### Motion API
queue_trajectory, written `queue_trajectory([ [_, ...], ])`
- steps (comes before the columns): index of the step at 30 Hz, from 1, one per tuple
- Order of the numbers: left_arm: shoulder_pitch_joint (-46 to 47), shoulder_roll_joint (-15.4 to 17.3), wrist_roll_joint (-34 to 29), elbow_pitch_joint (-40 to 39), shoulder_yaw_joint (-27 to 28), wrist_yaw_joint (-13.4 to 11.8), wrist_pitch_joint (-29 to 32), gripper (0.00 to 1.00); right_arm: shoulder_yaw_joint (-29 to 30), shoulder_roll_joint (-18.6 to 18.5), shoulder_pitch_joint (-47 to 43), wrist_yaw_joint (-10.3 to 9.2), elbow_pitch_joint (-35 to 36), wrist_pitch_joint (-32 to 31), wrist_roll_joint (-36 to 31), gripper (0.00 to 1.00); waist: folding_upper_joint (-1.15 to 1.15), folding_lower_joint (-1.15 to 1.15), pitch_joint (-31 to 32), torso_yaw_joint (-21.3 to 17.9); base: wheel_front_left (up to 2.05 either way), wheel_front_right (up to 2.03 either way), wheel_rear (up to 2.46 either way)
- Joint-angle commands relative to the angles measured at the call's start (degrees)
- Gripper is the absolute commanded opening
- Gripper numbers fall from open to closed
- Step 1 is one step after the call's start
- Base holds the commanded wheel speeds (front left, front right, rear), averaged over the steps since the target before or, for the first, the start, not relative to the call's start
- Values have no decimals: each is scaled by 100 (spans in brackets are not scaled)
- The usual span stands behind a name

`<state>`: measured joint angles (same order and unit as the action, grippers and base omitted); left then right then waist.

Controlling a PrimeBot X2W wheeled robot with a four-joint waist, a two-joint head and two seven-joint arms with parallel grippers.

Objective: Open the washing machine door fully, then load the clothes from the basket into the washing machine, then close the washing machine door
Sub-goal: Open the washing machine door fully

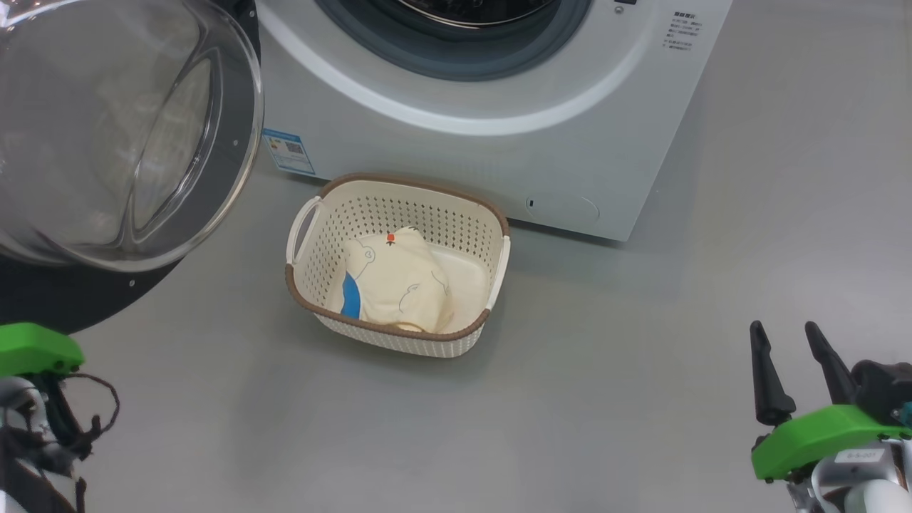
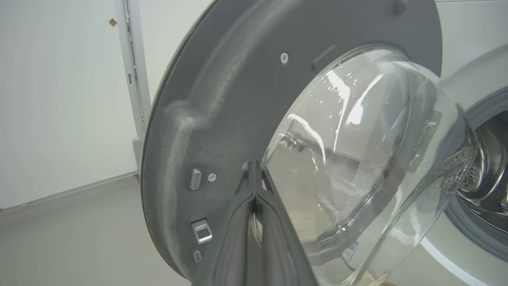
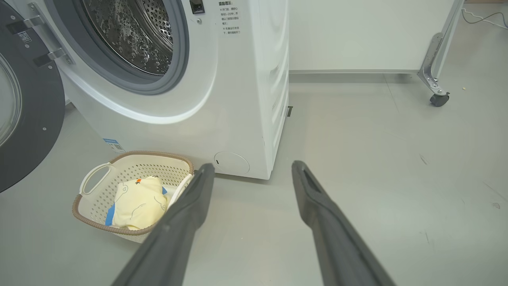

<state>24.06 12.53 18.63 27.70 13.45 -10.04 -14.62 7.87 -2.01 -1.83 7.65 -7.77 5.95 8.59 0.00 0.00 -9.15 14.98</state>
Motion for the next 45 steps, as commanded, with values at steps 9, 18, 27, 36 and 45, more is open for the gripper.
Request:
queue_trajectory([
  [9, -779, -290, -438, -1218, -174, 371, -38, 43, -109, -87, 69, -16, 151, -6, -9, 100, 0, 0, 188, -206, 0, 0, 0],
  [18, -1372, -561, -783, -1601, -930, 681, -19, 100, -168, -87, 10, -16, 126, 0, -32, 100, 0, 0, 329, -577, 0, 0, 0],
  [27, -1351, -727, -876, -1485, -1494, 821, 17, 100, -268, -87, 29, -16, 213, -1, -143, 100, 0, 0, 321, -1139, 0, 0, 0],
  [36, -1202, -748, -964, -1241, -1755, 847, 11, 100, -310, -87, 44, -16, 306, 10, -206, 100, 0, 0, 331, -1591, 0, 0, 0],
  [45, -1096, -704, -1093, -1132, -1843, 712, -13, 100, -273, -87, 23, -16, 280, 61, -141, 100, 0, 0, 267, -1675, 0, 0, 0],
])
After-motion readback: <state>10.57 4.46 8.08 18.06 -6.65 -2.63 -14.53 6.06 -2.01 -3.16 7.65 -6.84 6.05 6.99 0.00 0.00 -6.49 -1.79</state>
